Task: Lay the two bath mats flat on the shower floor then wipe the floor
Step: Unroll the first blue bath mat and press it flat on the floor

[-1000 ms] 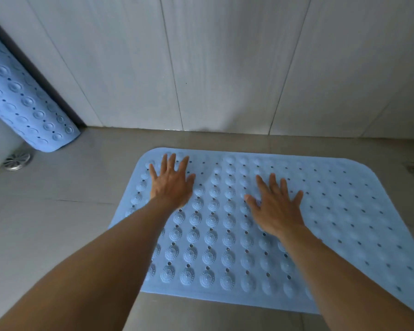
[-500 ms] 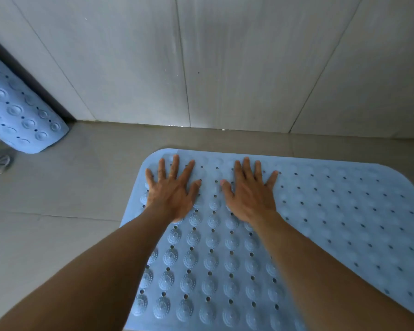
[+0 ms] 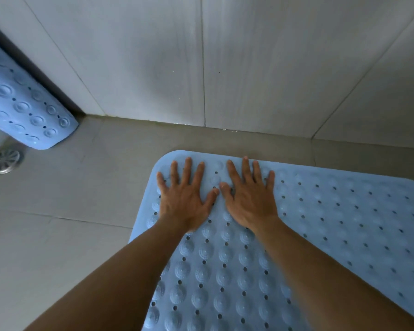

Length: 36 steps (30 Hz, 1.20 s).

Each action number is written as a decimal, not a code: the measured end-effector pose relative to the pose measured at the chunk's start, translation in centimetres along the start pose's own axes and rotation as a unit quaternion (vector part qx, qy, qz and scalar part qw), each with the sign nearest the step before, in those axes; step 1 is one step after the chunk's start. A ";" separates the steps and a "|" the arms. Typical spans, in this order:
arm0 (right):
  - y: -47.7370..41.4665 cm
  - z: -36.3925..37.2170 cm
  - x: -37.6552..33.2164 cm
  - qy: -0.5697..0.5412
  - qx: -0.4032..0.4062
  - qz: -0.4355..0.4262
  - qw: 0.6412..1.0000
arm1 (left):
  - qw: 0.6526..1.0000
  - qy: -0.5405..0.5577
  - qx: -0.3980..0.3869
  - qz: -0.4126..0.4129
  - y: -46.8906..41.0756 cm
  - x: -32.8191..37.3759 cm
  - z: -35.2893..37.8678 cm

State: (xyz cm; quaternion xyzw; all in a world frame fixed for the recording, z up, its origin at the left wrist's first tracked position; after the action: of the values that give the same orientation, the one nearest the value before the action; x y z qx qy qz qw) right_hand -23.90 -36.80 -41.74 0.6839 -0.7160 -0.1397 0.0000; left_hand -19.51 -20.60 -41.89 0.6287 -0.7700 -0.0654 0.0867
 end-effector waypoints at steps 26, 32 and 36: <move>12.2 -3.7 17.2 -0.037 0.029 0.097 0.994 | 0.994 -0.015 0.001 0.107 6.2 16.1 -0.5; 15.7 -3.1 26.3 -0.025 -0.022 0.178 0.984 | 0.991 0.011 -0.004 0.131 6.9 25.6 1.7; 15.5 -2.6 28.2 -0.011 -0.007 0.138 0.990 | 0.996 0.013 -0.012 0.091 6.4 27.9 2.9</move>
State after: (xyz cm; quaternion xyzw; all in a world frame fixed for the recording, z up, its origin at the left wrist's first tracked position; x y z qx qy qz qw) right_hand -40.43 -64.55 -41.55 0.5773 -0.8023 -0.1510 0.0166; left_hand -31.71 -46.70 -41.92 0.5553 -0.8223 -0.0586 0.1095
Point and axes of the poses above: each hand's wrist, its own y-axis away from the middle knuckle, its own z-axis out of the palm, x = y × z, the point moved 3 cm from there along -y, towards the middle knuckle, and after that the axes turned 11 degrees about -z, right-handed, at the moved point
